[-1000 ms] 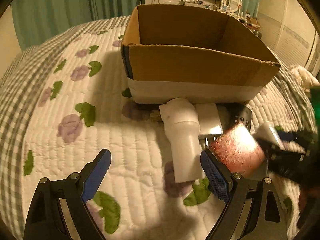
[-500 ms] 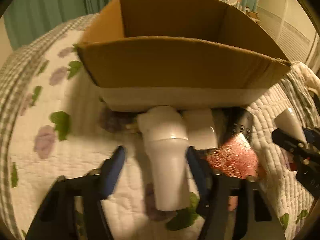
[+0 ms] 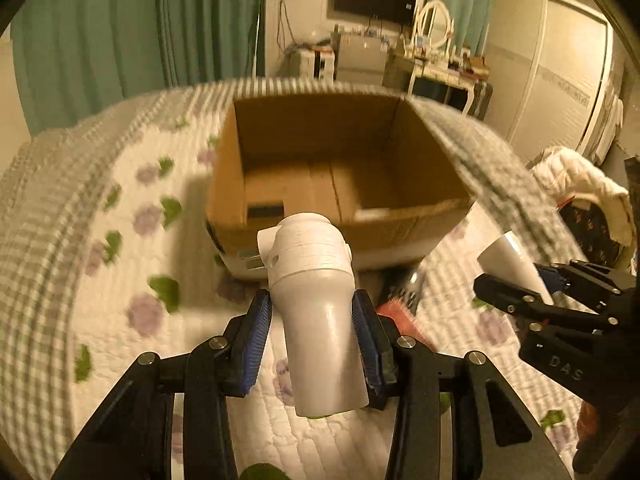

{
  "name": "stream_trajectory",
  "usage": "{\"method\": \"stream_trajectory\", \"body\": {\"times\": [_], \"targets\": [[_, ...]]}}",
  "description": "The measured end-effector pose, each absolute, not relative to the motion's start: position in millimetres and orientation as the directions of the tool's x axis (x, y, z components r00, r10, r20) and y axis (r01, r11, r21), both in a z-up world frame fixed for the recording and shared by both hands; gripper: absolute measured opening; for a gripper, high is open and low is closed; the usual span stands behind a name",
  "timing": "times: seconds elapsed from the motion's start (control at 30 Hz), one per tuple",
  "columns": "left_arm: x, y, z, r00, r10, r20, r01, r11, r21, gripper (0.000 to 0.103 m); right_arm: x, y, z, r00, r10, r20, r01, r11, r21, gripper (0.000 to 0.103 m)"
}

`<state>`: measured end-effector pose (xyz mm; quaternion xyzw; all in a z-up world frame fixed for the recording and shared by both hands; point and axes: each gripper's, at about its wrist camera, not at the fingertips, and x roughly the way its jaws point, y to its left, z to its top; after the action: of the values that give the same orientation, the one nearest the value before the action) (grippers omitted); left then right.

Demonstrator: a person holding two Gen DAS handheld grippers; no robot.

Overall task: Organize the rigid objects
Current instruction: 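Lower both bottles into the box and open both grippers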

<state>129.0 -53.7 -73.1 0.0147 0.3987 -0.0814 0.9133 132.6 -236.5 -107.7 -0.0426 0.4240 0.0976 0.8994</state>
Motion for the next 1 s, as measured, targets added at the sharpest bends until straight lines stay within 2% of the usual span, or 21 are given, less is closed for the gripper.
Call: {"method": "stream_trajectory", "body": {"times": [0.1, 0.3, 0.5, 0.77, 1.0], "targets": [[132.4, -54.2, -46.6, 0.687, -0.127, -0.716, 0.160, 0.987, -0.021, 0.042, 129.3, -234.7, -77.6, 0.644, 0.177, -0.744, -0.222, 0.974, 0.040, 0.036], [151.5, -51.2, -4.1, 0.726, -0.146, -0.672, 0.163, 0.986, -0.039, 0.042, 139.2, -219.0, -8.9, 0.721, 0.186, -0.667, -0.245, 0.970, 0.006, 0.036], [191.5, -52.6, 11.3, 0.748, -0.133, -0.650, 0.158, 0.987, -0.019, 0.042, 173.3, -201.9, 28.0, 0.759, 0.190, -0.623, -0.277, 0.960, -0.045, 0.036], [253.8, -55.8, -18.3, 0.728, -0.087, -0.680, 0.131, 0.991, 0.014, 0.042, 234.0, -198.4, 10.2, 0.747, 0.191, -0.637, -0.281, 0.959, -0.041, 0.036], [290.0, -50.4, -59.8, 0.691, -0.068, -0.719, 0.116, 0.993, 0.017, 0.042, 274.4, -201.6, -38.6, 0.711, 0.180, -0.680, -0.268, 0.963, -0.025, 0.036]]}}
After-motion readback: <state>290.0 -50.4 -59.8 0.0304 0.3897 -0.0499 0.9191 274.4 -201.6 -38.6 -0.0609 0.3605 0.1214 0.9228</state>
